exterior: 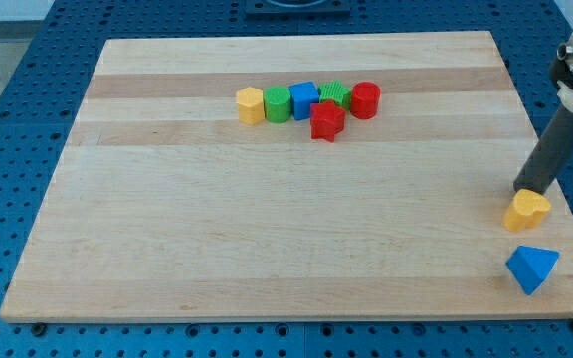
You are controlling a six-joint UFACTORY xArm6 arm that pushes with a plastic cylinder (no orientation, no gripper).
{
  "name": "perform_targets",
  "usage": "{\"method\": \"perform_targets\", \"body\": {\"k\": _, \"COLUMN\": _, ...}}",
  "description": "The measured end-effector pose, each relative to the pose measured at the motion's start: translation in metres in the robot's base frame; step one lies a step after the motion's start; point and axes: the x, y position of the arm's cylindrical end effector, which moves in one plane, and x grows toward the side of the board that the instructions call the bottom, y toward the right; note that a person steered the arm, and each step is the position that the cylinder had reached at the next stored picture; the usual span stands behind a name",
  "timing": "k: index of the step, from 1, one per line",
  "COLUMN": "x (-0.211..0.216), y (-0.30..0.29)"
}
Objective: Push the red star to the center right of the board
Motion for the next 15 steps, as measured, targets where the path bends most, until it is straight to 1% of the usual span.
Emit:
{"method": "perform_targets", "body": {"k": 3, "x": 0.034, "y": -0.012}}
{"method": "perform_targets", "body": {"k": 4, "x": 0.034, "y": -0.012}}
{"method": "perform_targets", "body": {"k": 5, "x": 0.007, "y": -0.023}}
{"method": "perform_targets", "body": {"k": 6, "x": -0.01, "y": -0.05}}
{"method": "perform_targets", "body": {"k": 10, "x": -0.042, "y": -0.24}}
{"method": "perform_targets", "body": {"k": 11, "x": -0.06, "y": -0.272}}
{"method": "perform_targets", "body": {"k": 12, "x": -0.086, "y": -0.283}}
{"method": "perform_targets", "body": {"k": 13, "x": -0.106, "y": -0.281}}
{"method": "perform_targets", "body": {"k": 15, "x": -0.128, "y": -0.236}}
